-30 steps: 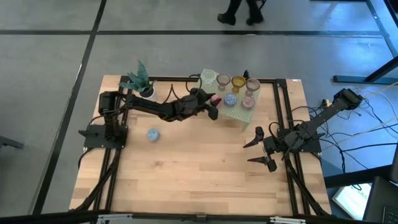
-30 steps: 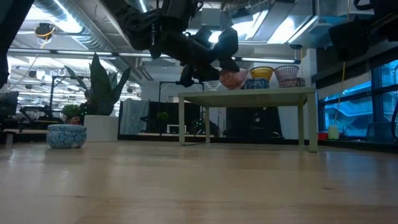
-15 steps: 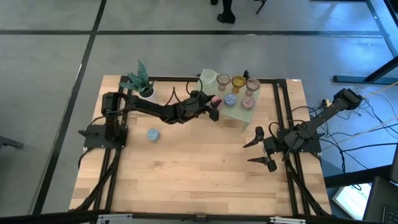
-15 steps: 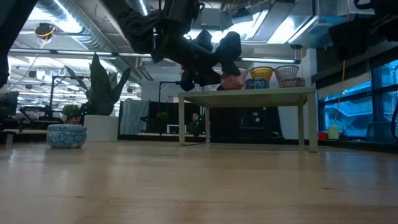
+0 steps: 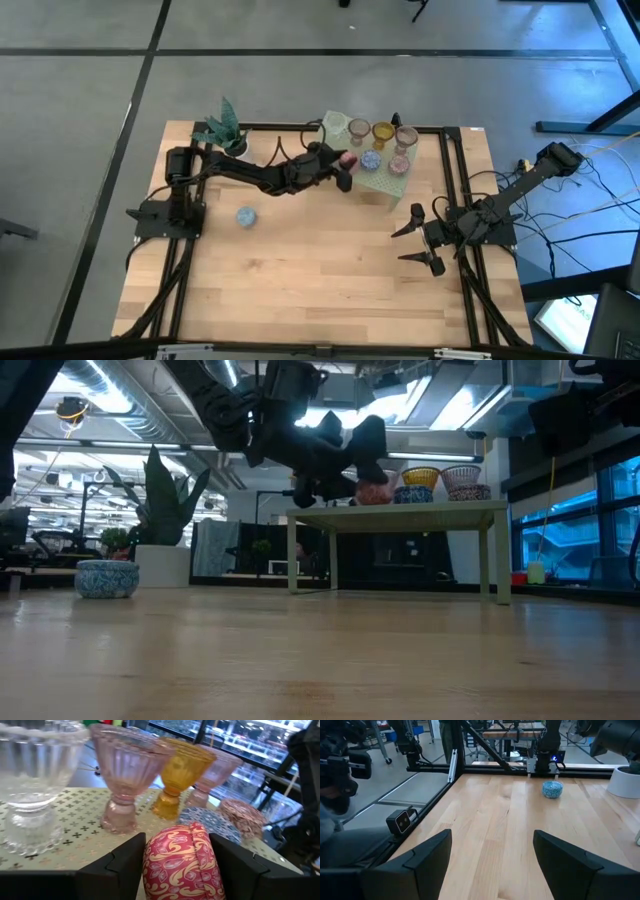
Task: Pick & Place candle stick holders
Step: Put the pink scented candle on the shelf aligned with the blue scented candle
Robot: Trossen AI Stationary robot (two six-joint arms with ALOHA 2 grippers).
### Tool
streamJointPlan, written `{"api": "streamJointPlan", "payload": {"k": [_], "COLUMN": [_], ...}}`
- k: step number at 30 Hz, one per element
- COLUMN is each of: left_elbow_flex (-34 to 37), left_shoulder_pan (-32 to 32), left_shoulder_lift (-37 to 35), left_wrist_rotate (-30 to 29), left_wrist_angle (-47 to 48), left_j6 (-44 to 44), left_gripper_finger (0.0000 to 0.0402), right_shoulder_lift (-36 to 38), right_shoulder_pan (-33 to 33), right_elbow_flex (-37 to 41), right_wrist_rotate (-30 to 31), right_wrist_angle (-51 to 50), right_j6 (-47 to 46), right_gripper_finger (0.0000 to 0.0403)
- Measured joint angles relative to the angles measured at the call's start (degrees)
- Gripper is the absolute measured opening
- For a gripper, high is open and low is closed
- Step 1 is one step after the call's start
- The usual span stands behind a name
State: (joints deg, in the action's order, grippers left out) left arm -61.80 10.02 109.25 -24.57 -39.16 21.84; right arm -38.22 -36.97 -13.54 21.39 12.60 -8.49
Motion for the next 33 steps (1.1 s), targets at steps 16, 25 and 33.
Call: {"api": "streamJointPlan", "payload": {"k": [16, 25, 33], "left_elbow_flex": [0.0, 0.0, 0.0], "left_shoulder_pan": [0.2, 1.0, 2.6], "left_shoulder_lift": [0.1, 0.1, 0.1], "left_wrist_rotate": [-1.8, 2.8, 3.7], "left_wrist_angle": [0.4, 0.4, 0.4], "left_j6": [-2.1, -1.7, -1.6], "left_gripper_finger": [0.0228, 0.0232, 0.0254], "right_shoulder_lift": [0.0, 0.0, 0.0], "right_shoulder_pan": [0.0, 0.0, 0.0], "right_elbow_flex": [0.0, 0.0, 0.0], "right_wrist_rotate": [0.0, 0.0, 0.0], "right_wrist_angle": [0.0, 0.0, 0.0], "right_j6": [-0.5, -2.0, -2.0], "right_gripper_finger": [0.0283, 0.0283, 0.0283]}}
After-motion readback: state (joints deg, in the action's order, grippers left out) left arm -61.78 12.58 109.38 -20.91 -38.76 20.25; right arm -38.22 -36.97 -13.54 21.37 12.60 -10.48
